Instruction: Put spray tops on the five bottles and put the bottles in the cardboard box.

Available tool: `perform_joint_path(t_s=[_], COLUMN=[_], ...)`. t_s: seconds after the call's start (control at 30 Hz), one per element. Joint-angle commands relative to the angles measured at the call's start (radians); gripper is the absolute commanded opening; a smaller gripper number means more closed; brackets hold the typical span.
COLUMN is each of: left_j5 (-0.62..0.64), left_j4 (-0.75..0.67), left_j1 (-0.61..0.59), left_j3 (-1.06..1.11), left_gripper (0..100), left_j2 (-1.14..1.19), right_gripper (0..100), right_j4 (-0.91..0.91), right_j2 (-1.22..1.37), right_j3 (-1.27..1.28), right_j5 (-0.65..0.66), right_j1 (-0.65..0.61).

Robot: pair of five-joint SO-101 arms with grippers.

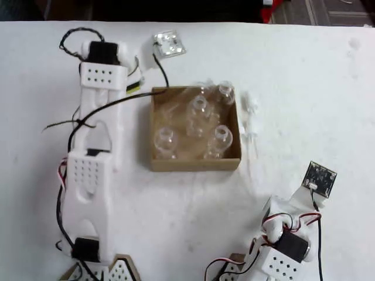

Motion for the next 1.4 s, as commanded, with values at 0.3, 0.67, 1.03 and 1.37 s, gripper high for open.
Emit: perform_joint_path(t_s=[0.3,0.67,1.03,1.37], left_j5=[0.187,0.287,0.572,0.574], left_j4=[0.000,-0.025,-0.068,0.000], left_j1=[0.039,-0.116,-0.176,-0.183], left_j3=[0.127,0.275,0.143,-0.002], left_gripper=[2,2,3,18], left_j2=[-0.328,-0.209,0.041,0.088], right_gripper=[9.1,9.1,9.1,9.1], right_j4=[0.004,0.004,0.004,0.005], right_j2=[0.001,0.001,0.001,0.001], right_j3=[0.009,0.009,0.009,0.009], right_j5=[0.009,0.011,0.009,0.011], right_j1=[-0.005,-0.005,-0.005,-0.005])
